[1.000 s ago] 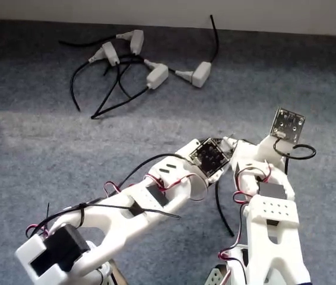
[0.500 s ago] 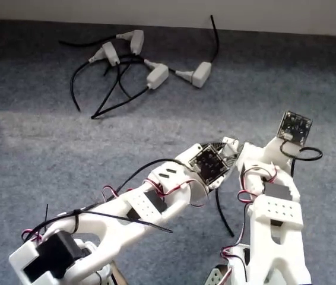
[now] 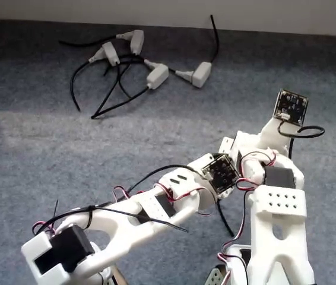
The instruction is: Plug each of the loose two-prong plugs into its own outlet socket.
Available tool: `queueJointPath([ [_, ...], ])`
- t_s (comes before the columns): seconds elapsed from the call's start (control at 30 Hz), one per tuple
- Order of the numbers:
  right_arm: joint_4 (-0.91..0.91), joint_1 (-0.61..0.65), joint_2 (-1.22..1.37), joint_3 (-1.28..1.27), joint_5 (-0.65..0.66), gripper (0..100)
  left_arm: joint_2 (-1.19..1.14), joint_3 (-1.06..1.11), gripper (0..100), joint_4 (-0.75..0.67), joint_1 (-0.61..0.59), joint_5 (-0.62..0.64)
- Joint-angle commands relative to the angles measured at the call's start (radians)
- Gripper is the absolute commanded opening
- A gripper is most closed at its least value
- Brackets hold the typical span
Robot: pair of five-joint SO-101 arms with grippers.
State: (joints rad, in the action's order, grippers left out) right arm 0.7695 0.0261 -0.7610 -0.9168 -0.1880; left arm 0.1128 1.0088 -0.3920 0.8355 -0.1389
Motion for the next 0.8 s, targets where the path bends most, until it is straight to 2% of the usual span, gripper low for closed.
queueJointPath([
  [0.0,0.005,0.015,-0.015,0.048,-0.005,0.8,0.070,-0.035,1,-0.006,-0.058,0.009],
  [0.13,0.001,0.015,-0.015,0.028,-0.006,0.8,0.111,-0.013,1,-0.011,-0.081,0.009],
  [0.6,-0.295,0.022,-0.015,-0.259,-0.003,0.8,0.389,0.114,1,-0.011,-0.081,0.011],
  [0.77,-0.314,0.082,-0.013,-0.274,-0.002,0.8,0.504,0.162,1,-0.009,-0.081,0.011],
])
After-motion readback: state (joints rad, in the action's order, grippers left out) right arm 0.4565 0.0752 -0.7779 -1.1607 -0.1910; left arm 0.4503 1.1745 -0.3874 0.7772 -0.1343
